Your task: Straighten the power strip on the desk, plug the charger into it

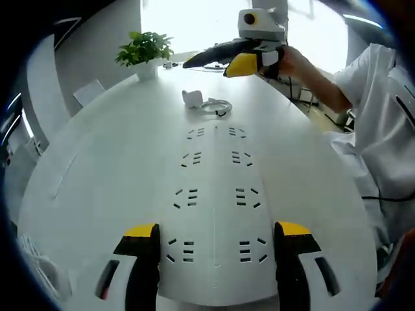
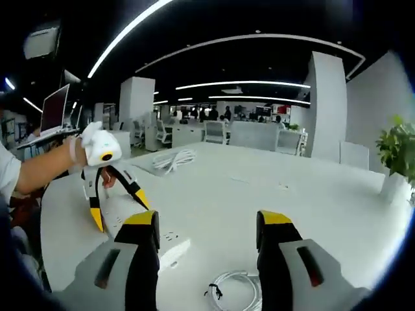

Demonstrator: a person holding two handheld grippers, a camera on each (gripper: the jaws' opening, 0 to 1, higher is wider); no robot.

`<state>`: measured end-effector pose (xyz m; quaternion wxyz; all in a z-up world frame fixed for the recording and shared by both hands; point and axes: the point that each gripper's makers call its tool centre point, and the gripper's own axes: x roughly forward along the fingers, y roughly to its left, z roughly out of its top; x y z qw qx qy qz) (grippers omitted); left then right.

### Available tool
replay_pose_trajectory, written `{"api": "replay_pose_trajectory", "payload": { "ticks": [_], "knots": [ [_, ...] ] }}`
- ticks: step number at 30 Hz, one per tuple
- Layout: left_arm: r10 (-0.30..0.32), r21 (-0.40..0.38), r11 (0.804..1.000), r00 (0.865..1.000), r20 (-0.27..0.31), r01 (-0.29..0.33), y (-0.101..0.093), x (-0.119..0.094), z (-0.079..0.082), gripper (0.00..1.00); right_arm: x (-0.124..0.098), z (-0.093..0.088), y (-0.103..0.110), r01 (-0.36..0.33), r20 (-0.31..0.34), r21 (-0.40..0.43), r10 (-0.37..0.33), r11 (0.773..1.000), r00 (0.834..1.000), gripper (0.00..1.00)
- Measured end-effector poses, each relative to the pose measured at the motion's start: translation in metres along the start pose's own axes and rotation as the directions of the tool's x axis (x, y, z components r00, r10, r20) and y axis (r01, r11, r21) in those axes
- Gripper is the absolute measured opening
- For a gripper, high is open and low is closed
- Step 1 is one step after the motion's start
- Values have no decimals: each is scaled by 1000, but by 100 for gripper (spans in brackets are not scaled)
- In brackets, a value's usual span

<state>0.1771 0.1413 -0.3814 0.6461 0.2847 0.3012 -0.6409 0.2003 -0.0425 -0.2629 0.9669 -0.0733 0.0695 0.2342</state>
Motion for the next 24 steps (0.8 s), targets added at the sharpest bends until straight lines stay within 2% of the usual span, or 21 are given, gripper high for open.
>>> {"api": "replay_pose_trajectory", "payload": {
  "ticks": [4, 8, 10, 11, 12, 13, 14, 17, 20, 22, 24],
  "knots": [
    [4, 0, 1000, 1000, 8, -4, -1, 0, 0, 73, -3, -12, -20, 144, 23, 49, -145, 988, 989, 62],
    [6, -2, 1000, 1000, 17, -5, -1, 0, 0, 73, 0, -33, -35, 273, 7, 72, -274, 959, 962, 63],
    [6, -2, 1000, 1000, 18, -5, 0, 0, 1, 73, 0, -49, -48, 364, -40, 59, -362, 930, 931, 66],
    [6, -3, 1000, 1000, 19, -6, 0, 0, 1, 73, -1, -58, -56, 418, -64, 58, -414, 907, 908, 66],
    [6, -3, 1000, 1000, 20, -6, 0, 0, 1, 73, -2, -62, -60, 440, -73, 61, -435, 896, 897, 66],
    [7, -3, 1000, 1000, 23, -7, 0, 0, 1, 73, -5, -71, -66, 478, -100, 67, -470, 876, 877, 66],
    [9, -3, 1000, 1000, 29, -8, 0, 0, 1, 74, -6, -75, -69, 493, -115, 73, -484, 867, 867, 65],
    [8, -2, 1000, 999, 39, -8, 0, 0, 1, 74, -4, -78, -66, 469, -124, 113, -456, 876, 881, 61],
    [7, -2, 1000, 999, 38, -7, 0, 0, 2, 74, -4, -76, -66, 470, -123, 103, -458, 877, 881, 61],
    [7, -3, 1000, 999, 35, -7, 0, 1, 1, 74, -5, -75, -71, 483, -124, 113, -470, 868, 874, 61],
    [9, -4, 1000, 999, 34, -9, -1, 1, 1, 74, -8, -78, -77, 512, -144, 136, -494, 848, 857, 61]
  ]
}}
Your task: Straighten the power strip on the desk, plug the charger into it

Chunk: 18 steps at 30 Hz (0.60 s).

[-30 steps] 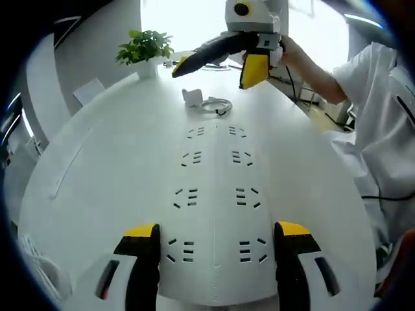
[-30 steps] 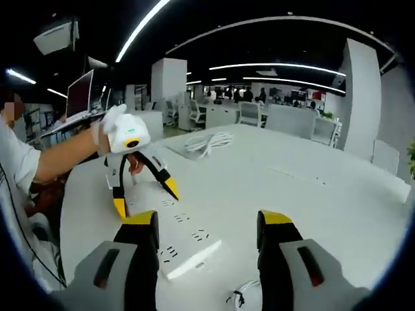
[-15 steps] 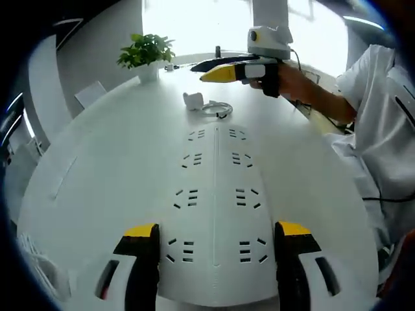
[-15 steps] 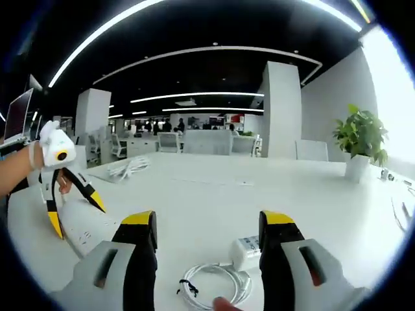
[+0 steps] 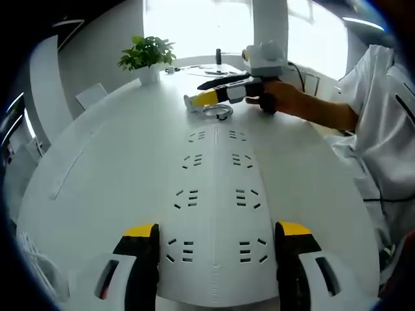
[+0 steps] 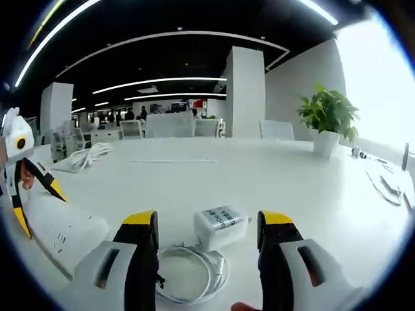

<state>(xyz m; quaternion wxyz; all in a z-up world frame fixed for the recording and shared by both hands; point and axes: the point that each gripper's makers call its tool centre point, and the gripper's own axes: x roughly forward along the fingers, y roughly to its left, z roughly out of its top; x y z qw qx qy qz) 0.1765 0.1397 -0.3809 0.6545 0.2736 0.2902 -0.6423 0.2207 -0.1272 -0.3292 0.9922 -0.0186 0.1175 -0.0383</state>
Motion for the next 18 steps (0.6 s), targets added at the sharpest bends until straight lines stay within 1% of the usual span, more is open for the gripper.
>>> {"api": "replay_pose_trajectory", "payload": {
  "ticks": [1, 2, 5, 8, 9, 11, 14, 16, 18],
  "knots": [
    [0, 0, 1000, 1000, 0, 0, 0, 0, 0, 74, 2, -2, -1, 14, -11, 25, -14, 1000, 1000, 62],
    [0, -1, 1000, 1000, 1, 0, 0, 0, 0, 74, 2, -1, -1, 21, -13, 30, -21, 999, 1000, 63],
    [0, 0, 1000, 1000, -1, 0, 0, 0, 0, 74, 8, 0, -7, 102, -23, 26, -101, 994, 995, 69],
    [1, 0, 1000, 1000, -2, -1, 0, 0, 0, 74, 17, 2, 0, 105, -19, 56, -104, 993, 994, 74],
    [1, 0, 1000, 1000, -2, -1, -1, 0, 0, 74, 17, 0, -2, 129, -32, 44, -127, 991, 991, 74],
    [1, 0, 1000, 1000, -2, -1, 0, 0, 0, 74, 19, -4, -4, 156, -59, 47, -153, 987, 986, 73],
    [1, 0, 1000, 1000, 1, -1, 0, 0, 0, 74, 25, -8, -12, 220, -66, 48, -217, 974, 974, 73],
    [1, 1, 1000, 1000, 3, -1, 0, 0, 0, 74, 25, -16, -12, 231, -104, 64, -224, 971, 969, 68],
    [1, 1, 1000, 1000, 6, -1, 0, 0, 0, 74, 26, -16, -12, 231, -104, 50, -225, 972, 969, 62]
  ]
}}
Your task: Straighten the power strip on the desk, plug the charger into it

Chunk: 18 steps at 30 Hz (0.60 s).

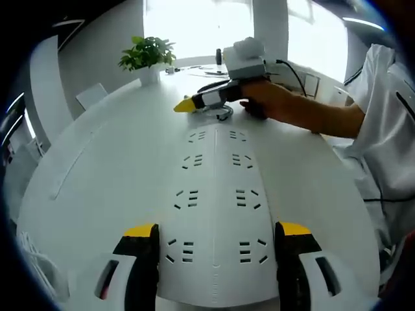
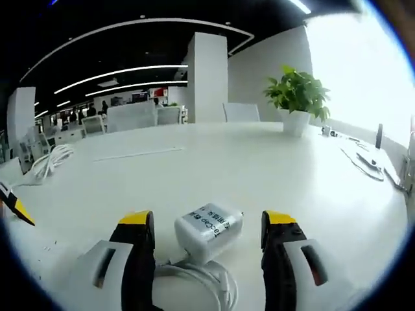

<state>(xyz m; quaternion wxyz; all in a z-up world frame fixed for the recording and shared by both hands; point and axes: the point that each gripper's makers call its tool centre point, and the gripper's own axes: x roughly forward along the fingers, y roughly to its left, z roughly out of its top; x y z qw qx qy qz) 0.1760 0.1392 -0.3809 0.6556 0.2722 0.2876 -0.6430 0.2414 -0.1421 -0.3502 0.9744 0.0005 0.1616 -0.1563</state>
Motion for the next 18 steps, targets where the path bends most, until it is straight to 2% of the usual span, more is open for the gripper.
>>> {"api": "replay_pose_trajectory", "payload": {
  "ticks": [6, 9, 10, 11, 13, 18],
  "knots": [
    [0, 1, 1000, 1000, 1, 0, 0, 0, 0, 74, -3, -1, -1, -29, -2, -12, 29, 999, 1000, 43],
    [1, 1, 1000, 1000, 3, -1, 0, 0, 0, 74, -3, 1, -1, -62, 10, 8, 62, 998, 998, 41],
    [1, 1, 1000, 1000, 3, -1, 0, 0, 0, 74, -2, 1, 0, -74, 9, 3, 74, 997, 997, 41],
    [1, 1, 1000, 1000, 3, -1, 0, 0, 0, 74, -4, 1, 6, -119, 14, -44, 119, 992, 993, 41],
    [1, 0, 1000, 1000, 2, -1, 0, 0, 0, 74, -4, 1, 5, -136, 15, -41, 137, 990, 990, 41],
    [1, 0, 1000, 1000, 4, -1, 1, 0, 0, 74, 0, 5, 13, -262, 13, -117, 265, 958, 964, 40]
  ]
}}
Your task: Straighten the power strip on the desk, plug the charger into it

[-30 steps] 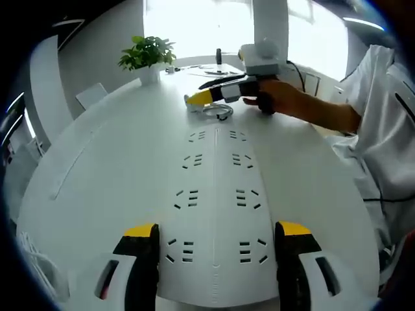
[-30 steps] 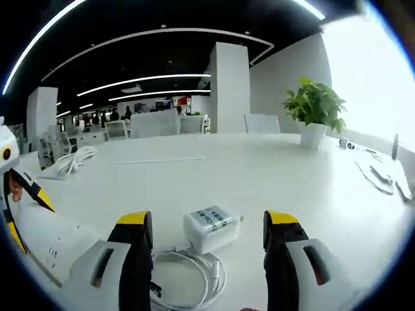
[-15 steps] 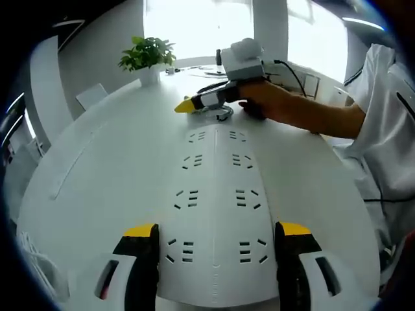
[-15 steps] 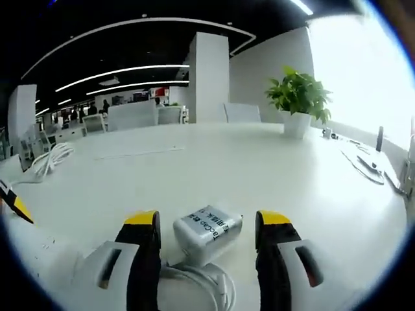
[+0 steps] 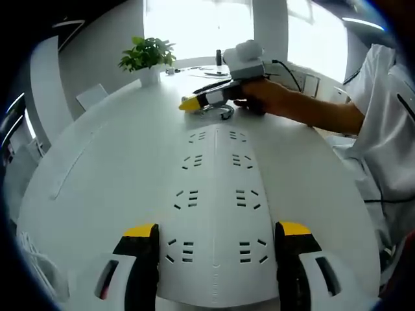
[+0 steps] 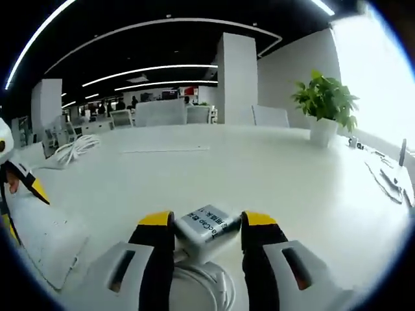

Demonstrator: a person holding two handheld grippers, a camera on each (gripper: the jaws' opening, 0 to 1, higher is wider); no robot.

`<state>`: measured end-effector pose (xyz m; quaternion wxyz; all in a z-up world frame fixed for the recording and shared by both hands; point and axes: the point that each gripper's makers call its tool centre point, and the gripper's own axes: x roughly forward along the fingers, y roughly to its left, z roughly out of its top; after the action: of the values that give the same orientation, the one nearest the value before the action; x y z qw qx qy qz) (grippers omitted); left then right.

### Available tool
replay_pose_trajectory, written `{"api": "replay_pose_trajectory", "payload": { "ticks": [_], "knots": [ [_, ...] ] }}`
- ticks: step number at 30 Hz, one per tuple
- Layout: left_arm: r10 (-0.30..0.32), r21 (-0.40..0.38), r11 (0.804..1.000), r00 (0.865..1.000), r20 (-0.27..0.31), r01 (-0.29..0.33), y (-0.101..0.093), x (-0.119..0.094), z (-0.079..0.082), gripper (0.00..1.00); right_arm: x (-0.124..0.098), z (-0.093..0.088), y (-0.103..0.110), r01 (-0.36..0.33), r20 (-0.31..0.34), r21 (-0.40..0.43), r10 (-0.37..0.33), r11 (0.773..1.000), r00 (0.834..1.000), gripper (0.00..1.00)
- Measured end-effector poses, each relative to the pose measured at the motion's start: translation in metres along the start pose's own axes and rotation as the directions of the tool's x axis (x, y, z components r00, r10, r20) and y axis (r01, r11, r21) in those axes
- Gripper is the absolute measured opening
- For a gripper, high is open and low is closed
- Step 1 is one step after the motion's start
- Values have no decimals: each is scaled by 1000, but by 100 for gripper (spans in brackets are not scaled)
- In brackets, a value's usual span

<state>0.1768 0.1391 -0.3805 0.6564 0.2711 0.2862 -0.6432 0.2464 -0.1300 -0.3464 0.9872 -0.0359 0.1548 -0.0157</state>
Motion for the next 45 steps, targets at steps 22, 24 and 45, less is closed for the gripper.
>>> {"api": "replay_pose_trajectory", "payload": {
  "ticks": [22, 24, 45],
  "knots": [
    [5, -6, 1000, 1000, -7, -5, 0, 0, -1, 74, -11, -3, 41, -629, 5, -134, 635, 766, 772, 40],
    [5, -7, 1000, 1000, -8, -5, 0, 0, -1, 74, -12, -3, 44, -685, -11, -168, 694, 709, 720, 40],
    [18, -23, 1000, 1000, -15, -18, 0, 0, -1, 74, -37, -12, 72, -889, -113, -278, 907, 363, 405, 40]
  ]
}}
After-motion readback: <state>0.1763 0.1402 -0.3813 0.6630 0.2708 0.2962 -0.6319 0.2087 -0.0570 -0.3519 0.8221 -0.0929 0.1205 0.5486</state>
